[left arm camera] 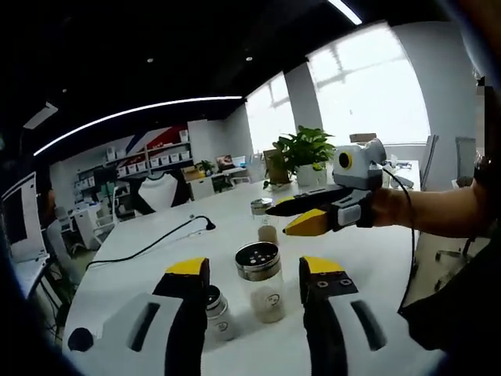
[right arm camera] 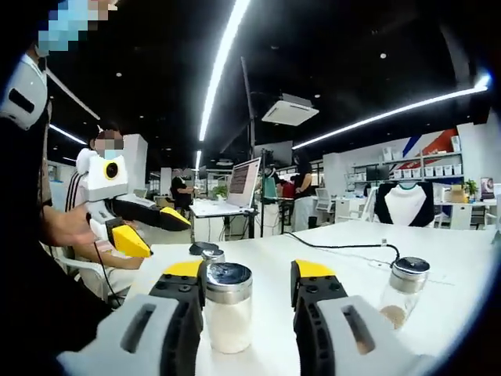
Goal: Rotate the seasoning bottle until the label or dispensing opening points toward the visible target arrow and the bottle remains upright within the marked orientation range
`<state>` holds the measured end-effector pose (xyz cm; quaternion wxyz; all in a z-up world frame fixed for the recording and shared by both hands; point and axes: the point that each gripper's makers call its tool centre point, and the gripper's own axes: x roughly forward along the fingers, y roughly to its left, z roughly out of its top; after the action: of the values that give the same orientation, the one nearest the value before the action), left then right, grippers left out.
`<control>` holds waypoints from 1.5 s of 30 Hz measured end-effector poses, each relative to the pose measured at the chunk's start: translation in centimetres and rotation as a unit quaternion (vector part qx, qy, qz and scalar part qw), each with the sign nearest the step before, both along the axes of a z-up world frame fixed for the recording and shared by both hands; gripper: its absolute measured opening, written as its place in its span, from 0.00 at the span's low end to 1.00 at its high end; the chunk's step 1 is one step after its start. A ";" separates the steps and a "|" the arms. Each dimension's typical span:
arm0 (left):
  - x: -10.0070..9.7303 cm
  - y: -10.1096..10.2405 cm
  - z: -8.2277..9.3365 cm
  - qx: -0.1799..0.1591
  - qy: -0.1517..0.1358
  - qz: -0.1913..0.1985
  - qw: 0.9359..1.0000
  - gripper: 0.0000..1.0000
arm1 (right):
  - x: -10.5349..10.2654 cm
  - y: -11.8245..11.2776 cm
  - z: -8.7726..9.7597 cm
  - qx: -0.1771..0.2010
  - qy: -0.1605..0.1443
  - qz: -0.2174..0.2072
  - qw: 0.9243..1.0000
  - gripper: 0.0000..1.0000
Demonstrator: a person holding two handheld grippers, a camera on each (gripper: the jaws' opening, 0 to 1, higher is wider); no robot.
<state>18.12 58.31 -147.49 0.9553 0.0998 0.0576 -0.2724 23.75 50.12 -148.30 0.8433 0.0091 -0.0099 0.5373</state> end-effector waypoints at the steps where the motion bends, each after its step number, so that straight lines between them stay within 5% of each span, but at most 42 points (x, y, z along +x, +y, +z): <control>1: 0.0 0.0 0.0 -0.001 0.000 0.000 1.000 0.49 | -0.1 -0.3 -0.3 0.001 0.003 -0.006 1.000 0.46; 9: -0.2 -0.5 0.3 0.000 -0.004 -0.005 1.000 0.49 | 1.0 -3.9 -2.7 -0.005 0.019 -0.111 0.994 0.47; 17: 0.0 -0.7 0.0 0.003 -0.004 -0.005 1.000 0.52 | 4.1 -7.6 -4.3 0.014 0.041 -0.219 0.975 0.50; 30: 0.7 3.2 -2.8 0.019 0.047 0.062 0.997 0.69 | 10.1 -7.1 -4.0 -0.013 0.025 -0.265 0.964 0.60; 45: 1.0 4.7 -4.0 0.027 0.072 0.081 0.994 0.68 | 16.1 -6.5 -3.7 -0.036 0.020 -0.289 0.957 0.60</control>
<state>19.10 63.06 -151.46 0.9646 0.1007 0.1410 -0.1986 39.84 43.60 -151.95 0.9622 -0.0137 0.0244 0.2708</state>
